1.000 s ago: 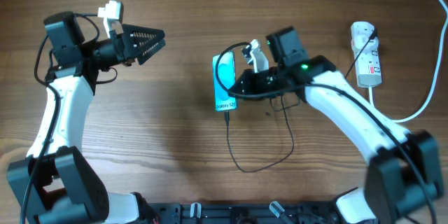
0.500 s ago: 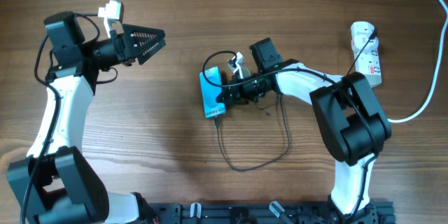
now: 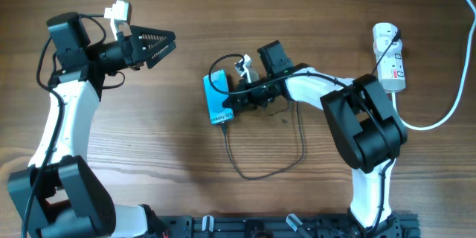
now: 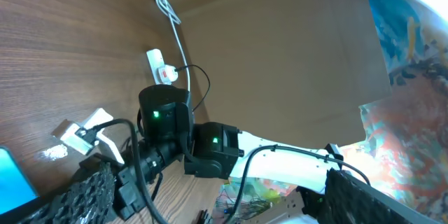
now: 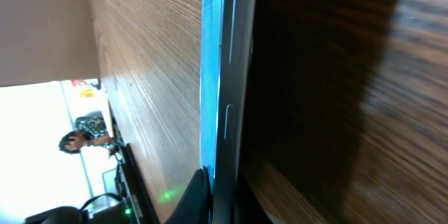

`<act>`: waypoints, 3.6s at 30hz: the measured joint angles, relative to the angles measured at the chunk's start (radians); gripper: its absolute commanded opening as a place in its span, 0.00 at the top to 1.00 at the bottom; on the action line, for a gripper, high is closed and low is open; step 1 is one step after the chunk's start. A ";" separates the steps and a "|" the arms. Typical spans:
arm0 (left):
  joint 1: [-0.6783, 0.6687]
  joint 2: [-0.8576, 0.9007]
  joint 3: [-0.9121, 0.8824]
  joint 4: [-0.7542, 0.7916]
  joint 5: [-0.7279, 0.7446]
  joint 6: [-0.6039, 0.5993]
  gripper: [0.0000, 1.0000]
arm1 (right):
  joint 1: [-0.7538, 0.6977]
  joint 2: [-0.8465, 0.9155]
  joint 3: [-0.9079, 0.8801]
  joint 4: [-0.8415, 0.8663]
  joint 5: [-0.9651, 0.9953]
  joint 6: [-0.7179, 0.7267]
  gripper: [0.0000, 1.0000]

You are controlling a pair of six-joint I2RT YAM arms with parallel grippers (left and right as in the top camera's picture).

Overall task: Plug charger to phone and switch on socket
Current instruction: 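Open the left gripper and lower the phone with the right gripper, then lay the phone flat on the table and release the right gripper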

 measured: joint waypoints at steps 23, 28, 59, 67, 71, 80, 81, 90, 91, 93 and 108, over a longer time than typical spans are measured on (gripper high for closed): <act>0.000 0.000 0.000 0.000 0.000 0.000 0.00 | 0.068 -0.008 0.013 -0.016 0.143 0.014 0.73; 0.000 0.000 0.000 0.000 0.000 0.000 0.00 | 0.080 -0.021 0.021 -0.031 0.175 0.048 0.63; 0.000 0.000 0.000 0.000 0.000 0.000 0.00 | 0.085 -0.055 0.054 -0.063 0.255 0.123 0.03; 0.000 0.000 0.000 0.000 0.000 0.000 0.00 | 0.085 -0.081 0.065 -0.103 0.359 0.263 0.00; 0.000 0.000 0.000 0.000 0.000 0.000 0.00 | 0.081 -0.082 0.074 -0.154 0.351 0.253 0.00; 0.000 0.000 0.000 0.000 0.000 0.000 0.00 | 0.060 -0.084 0.077 -0.248 0.263 0.194 0.00; 0.000 0.000 0.000 0.000 0.000 0.000 0.00 | 0.057 -0.082 0.077 -0.246 0.249 0.192 0.00; 0.000 0.000 0.000 0.000 0.000 0.000 0.00 | 0.182 -0.065 0.053 -0.175 0.121 0.193 0.00; 0.000 0.000 0.000 0.000 0.000 0.000 0.00 | 0.202 -0.065 0.051 -0.164 0.120 0.193 0.00; 0.000 0.000 0.000 0.000 0.000 0.000 0.00 | 0.232 -0.064 0.051 -0.157 0.127 0.193 0.00; 0.000 0.000 0.000 0.001 -0.003 0.000 0.00 | 0.171 -0.131 0.076 -0.475 0.288 0.118 0.00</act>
